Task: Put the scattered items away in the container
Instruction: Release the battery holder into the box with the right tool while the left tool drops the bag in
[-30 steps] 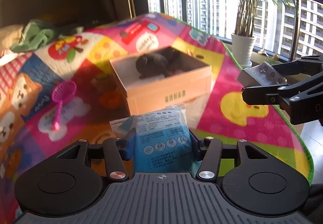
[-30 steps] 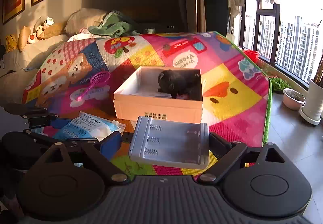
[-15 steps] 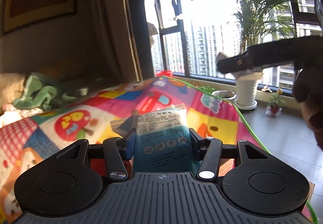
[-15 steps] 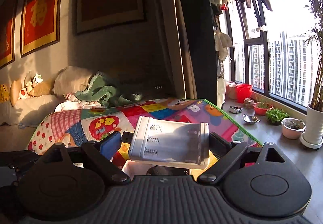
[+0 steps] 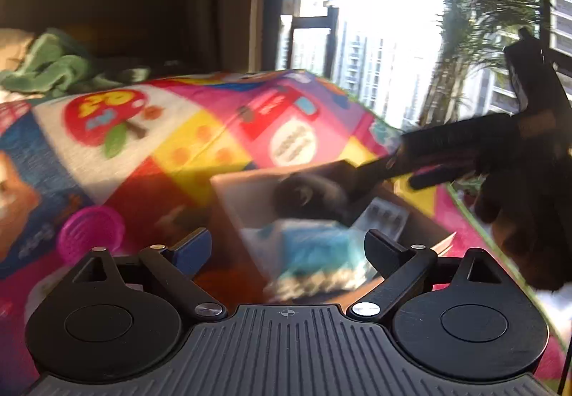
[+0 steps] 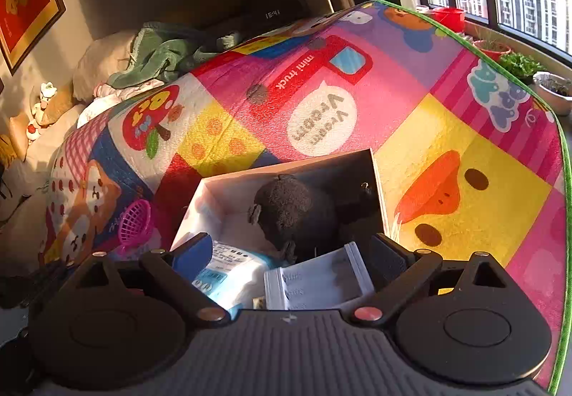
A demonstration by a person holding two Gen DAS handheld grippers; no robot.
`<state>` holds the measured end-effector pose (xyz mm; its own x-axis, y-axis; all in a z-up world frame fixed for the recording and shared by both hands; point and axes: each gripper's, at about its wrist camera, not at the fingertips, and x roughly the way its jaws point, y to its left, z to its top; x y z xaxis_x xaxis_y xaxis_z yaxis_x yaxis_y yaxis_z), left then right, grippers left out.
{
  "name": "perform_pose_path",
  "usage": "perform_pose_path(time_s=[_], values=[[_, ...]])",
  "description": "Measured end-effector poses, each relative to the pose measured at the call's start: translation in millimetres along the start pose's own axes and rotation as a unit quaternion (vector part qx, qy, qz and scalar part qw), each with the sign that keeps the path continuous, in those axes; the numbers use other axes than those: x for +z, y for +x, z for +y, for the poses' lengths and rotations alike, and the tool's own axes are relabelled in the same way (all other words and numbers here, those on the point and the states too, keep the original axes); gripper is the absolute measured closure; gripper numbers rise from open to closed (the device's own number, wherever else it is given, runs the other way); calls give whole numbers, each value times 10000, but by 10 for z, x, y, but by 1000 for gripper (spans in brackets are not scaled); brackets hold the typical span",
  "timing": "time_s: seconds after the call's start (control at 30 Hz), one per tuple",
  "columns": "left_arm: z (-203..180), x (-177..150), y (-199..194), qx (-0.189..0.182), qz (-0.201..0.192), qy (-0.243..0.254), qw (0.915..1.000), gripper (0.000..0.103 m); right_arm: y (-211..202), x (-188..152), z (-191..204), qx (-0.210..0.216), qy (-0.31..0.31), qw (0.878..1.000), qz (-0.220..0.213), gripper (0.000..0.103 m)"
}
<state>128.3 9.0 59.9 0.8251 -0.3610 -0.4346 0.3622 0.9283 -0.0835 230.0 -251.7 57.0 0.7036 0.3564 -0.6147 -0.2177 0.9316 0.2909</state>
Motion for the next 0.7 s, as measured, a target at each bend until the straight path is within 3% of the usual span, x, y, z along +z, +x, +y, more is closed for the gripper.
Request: perform_pose_path(time_s=[0.07,0.13,0.2,0.3,0.43,0.53,0.6,0.7], values=[[135,-126,-89,225,52,-175,9996,6,1,7,31,-115,-61,9998,-116,9],[247,-240,-134,425,131,-347,9984,5,20,15,109,-108,-204,9997,-106,21],[343,-337,-163,595,187,-502,9968,5,84,-20,227,40,-343,9993,122,48],[452,-435,-201,641,240,-725,9950,4,202,-153,475,314,-693,9958,517,54],[484,-518,-268,728,97,-759,9944,2,301,-279,764,-58,-1633,9846,628,52],[508,-566,-271,677,48,-887,9937,1,421,-321,846,-400,-2001,9750,883,47],[514,-578,-255,655,94,-925,9935,1,437,-369,929,-565,-2340,9673,802,41],[544,-595,-279,633,1,-1025,9927,0,368,-286,1042,-641,-2506,9610,974,41]])
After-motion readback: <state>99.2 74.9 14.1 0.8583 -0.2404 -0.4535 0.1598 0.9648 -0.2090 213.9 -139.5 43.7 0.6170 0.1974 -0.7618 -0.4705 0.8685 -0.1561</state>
